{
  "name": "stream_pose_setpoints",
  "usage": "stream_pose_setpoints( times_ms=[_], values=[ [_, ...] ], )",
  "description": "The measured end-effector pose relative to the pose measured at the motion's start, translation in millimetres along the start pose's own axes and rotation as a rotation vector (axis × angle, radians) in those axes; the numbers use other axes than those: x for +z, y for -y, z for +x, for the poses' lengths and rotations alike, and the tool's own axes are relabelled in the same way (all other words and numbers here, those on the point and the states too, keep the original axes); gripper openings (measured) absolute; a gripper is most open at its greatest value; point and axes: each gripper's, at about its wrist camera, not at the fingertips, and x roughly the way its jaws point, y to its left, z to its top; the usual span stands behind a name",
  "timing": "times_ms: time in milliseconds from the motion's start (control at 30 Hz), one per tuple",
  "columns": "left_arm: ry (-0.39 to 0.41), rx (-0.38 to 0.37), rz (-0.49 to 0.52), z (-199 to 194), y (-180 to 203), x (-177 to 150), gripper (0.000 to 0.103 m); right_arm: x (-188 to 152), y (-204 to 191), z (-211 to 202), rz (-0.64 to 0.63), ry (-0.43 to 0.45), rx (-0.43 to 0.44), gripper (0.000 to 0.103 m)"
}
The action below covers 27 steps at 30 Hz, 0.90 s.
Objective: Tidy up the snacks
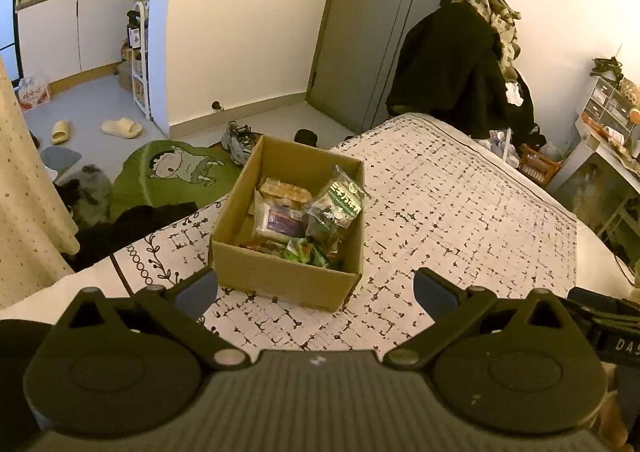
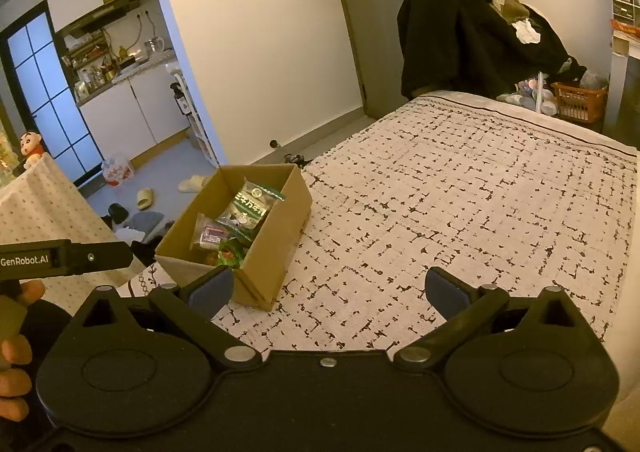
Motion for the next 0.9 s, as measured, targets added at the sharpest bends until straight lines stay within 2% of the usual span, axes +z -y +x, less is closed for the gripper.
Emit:
stream_pose_setpoints(
  times_ms=[900],
  values=[
    [0.007,0.012,0.008,-1.9,-0.7,-0.4,0.103,1.9,-7.3,-3.2,-0.019,0.010,-0.005,0.103]
  ],
)
